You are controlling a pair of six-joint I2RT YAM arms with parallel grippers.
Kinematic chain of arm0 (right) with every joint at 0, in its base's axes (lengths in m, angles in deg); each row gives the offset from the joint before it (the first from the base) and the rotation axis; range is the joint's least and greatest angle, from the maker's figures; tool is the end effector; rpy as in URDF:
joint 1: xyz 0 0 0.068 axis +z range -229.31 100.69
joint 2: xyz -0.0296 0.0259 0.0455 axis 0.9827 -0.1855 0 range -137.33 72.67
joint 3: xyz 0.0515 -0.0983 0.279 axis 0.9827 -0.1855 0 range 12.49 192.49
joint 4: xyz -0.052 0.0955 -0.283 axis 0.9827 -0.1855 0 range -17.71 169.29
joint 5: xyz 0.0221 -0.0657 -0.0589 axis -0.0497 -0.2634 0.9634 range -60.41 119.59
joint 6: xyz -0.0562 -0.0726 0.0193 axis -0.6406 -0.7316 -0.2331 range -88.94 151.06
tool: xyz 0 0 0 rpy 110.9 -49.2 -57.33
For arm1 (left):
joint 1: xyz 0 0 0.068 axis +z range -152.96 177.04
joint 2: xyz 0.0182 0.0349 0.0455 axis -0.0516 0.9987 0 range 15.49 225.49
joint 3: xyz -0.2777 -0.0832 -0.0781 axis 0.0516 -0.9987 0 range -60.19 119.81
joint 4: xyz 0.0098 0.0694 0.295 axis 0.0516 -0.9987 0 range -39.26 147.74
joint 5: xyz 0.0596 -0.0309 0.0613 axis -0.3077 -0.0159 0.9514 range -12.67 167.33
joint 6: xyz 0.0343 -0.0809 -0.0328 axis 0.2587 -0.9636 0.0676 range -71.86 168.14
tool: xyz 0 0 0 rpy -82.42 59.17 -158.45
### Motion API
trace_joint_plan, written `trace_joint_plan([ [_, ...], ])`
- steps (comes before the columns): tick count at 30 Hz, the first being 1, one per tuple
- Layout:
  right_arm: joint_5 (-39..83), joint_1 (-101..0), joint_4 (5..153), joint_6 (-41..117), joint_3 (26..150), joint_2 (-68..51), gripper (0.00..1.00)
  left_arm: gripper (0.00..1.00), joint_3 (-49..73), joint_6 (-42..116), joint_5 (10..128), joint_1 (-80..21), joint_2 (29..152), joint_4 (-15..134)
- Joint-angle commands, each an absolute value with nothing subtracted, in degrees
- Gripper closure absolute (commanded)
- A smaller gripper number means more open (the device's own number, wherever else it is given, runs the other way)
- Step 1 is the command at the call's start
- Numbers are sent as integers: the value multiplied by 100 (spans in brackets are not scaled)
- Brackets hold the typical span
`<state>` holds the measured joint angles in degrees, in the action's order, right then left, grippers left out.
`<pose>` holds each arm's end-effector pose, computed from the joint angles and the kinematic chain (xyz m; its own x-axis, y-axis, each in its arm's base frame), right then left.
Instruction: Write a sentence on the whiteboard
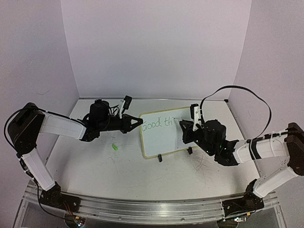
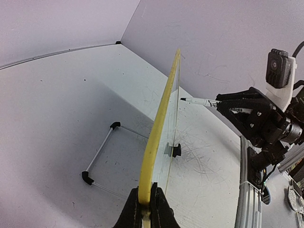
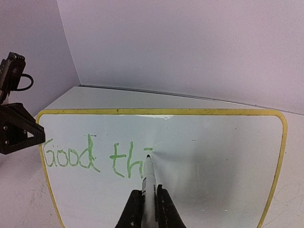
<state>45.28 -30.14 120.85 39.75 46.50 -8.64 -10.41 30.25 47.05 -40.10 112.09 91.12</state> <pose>0.2597 0.2655 0.2151 -0.1481 0.0511 -0.9877 -0.5363 0.8349 0.1236 0.3235 -0.2986 0.1999 -0.4566 0.0129 -0.8896 0.8113 0.4164 -0.4103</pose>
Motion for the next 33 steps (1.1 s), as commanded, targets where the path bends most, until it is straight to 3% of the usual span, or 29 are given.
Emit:
trace_joint_plan([
  [1, 4526, -3025, 12227, 3956, 4859, -994, 100, 100, -1048, 3347, 5017, -3973, 10985, 9234],
  [33, 4682, -3015, 11893, 4203, 4778, -1135, 100, 100, -1034, 3373, 5035, -3971, 10963, 9235],
])
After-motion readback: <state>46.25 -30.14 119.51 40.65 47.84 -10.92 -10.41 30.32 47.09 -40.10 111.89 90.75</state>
